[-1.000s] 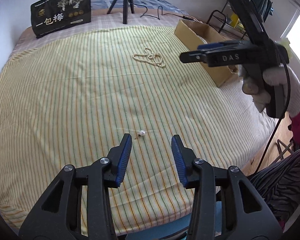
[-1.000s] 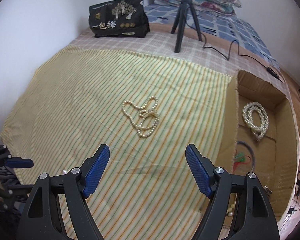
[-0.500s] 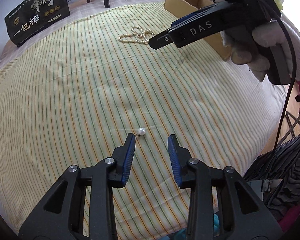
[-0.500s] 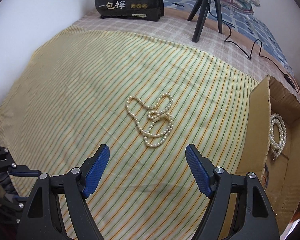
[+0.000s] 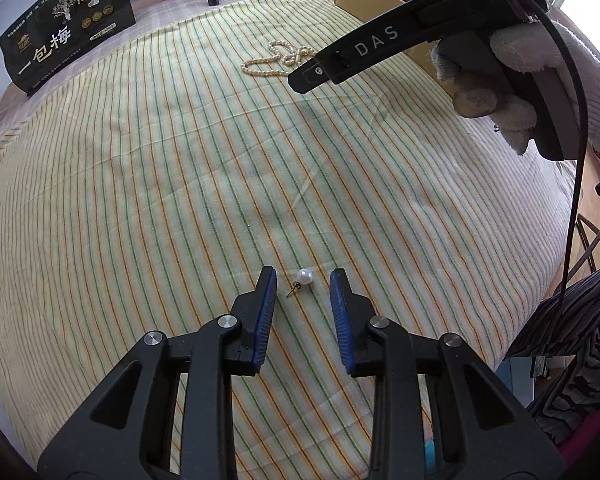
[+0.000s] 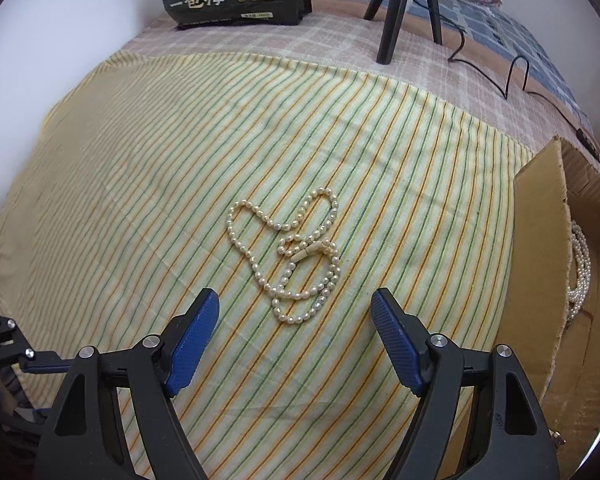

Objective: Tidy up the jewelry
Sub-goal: 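Close the left gripper on the loose pearl while the right gripper grasps the pearl necklace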

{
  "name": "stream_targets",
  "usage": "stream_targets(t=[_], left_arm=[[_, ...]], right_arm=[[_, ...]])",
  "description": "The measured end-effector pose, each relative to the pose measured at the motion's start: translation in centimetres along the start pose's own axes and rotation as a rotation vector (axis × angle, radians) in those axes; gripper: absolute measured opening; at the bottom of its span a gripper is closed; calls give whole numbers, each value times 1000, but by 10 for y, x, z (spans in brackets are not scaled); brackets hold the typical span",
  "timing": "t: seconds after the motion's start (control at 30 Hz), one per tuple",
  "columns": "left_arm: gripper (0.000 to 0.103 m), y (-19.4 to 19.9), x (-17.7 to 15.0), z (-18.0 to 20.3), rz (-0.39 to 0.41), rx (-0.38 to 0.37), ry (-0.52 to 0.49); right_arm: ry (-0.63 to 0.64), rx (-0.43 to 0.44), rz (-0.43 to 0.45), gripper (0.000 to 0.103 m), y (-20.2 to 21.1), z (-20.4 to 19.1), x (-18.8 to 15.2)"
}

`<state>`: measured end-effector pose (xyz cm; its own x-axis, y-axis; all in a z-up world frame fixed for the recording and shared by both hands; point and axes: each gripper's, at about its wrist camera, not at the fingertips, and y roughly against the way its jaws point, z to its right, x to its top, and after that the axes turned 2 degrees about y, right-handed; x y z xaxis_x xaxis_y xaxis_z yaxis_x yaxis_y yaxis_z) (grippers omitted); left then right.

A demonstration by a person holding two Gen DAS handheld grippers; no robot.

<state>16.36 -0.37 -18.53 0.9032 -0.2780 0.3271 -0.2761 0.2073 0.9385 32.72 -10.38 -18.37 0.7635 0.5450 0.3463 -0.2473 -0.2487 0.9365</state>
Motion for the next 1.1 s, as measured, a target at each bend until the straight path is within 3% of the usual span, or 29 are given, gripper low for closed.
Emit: stream_targets(t=[0.5,0.7,0.87,1.0,1.1], left_arm=[[21,-13,4,-6,-17,-16,16],[14,-16,2,-2,-24,-18,1],[7,-19,3,0,-24,-23,10],[6,-20,3,2,-22,-24,19],[6,-20,3,1,-20,-29,29]], right_arm=[[48,-71,-9,78,-17,-8,8],[59,-74,-9,75,-16,-10,9],[67,-56,-3,56,-14,-12,9],[50,-35,8,25,-11,-11,10],[33,-27,15,14,-11,-5,9]])
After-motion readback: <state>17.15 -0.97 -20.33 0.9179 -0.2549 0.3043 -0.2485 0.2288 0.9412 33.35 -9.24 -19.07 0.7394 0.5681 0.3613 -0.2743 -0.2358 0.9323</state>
